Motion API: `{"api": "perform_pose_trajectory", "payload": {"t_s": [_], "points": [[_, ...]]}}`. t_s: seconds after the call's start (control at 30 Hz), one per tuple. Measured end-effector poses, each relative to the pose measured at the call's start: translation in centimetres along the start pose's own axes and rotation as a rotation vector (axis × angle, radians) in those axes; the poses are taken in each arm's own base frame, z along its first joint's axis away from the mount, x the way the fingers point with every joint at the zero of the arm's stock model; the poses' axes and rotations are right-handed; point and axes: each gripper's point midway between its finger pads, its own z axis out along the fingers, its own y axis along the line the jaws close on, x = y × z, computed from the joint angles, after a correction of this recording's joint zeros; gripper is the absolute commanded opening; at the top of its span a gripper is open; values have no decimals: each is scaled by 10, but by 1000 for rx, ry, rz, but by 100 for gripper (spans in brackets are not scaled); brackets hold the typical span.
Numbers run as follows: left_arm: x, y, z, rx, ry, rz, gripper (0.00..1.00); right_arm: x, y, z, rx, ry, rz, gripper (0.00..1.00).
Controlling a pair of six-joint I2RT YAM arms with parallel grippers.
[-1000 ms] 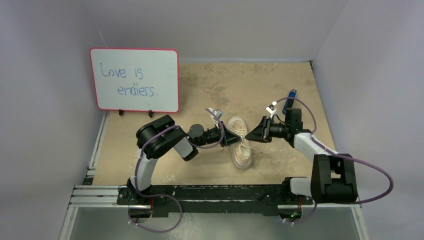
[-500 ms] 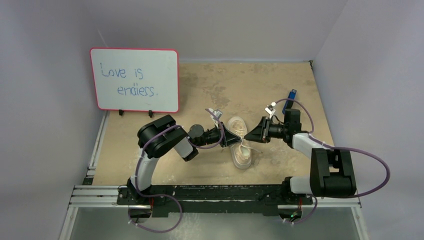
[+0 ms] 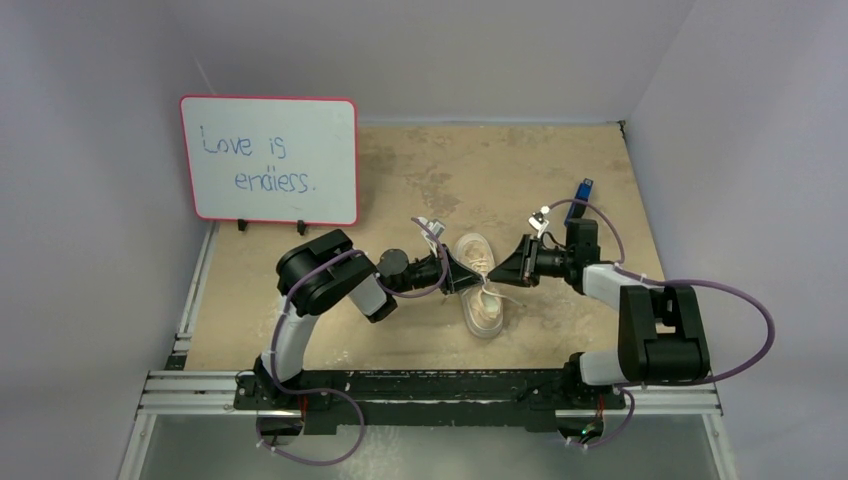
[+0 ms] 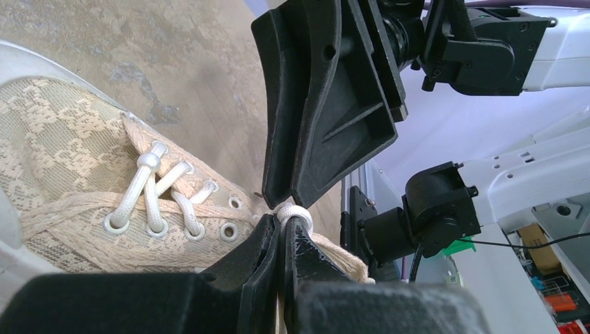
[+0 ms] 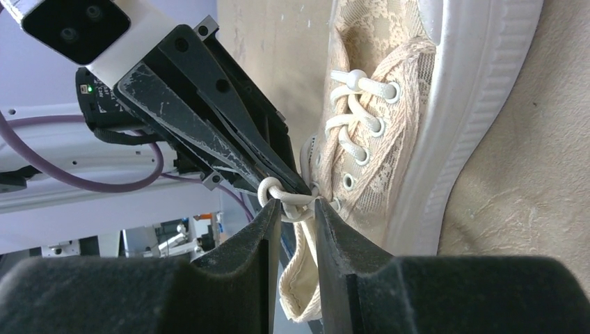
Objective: Tie the shoes
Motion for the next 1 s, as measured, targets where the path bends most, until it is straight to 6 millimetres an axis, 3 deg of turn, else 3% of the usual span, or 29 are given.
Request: {"api": "perform_pose_trajectory", "payload": {"t_s": [0.47,0.73,0.83,1.0], "points": [[-3,0,0,5,0,2,0,7,3,6,-15,35,-10,27],[-5,1,0,5,-2,-5,0,7,10,8,-48,47,-28,0],[-5,1,0,6,-1,-5,0,8,10,8,-53,49,-25,0],[-4,2,-1,1,3,19,24,9,10,7,-40,48,-22,0]]}}
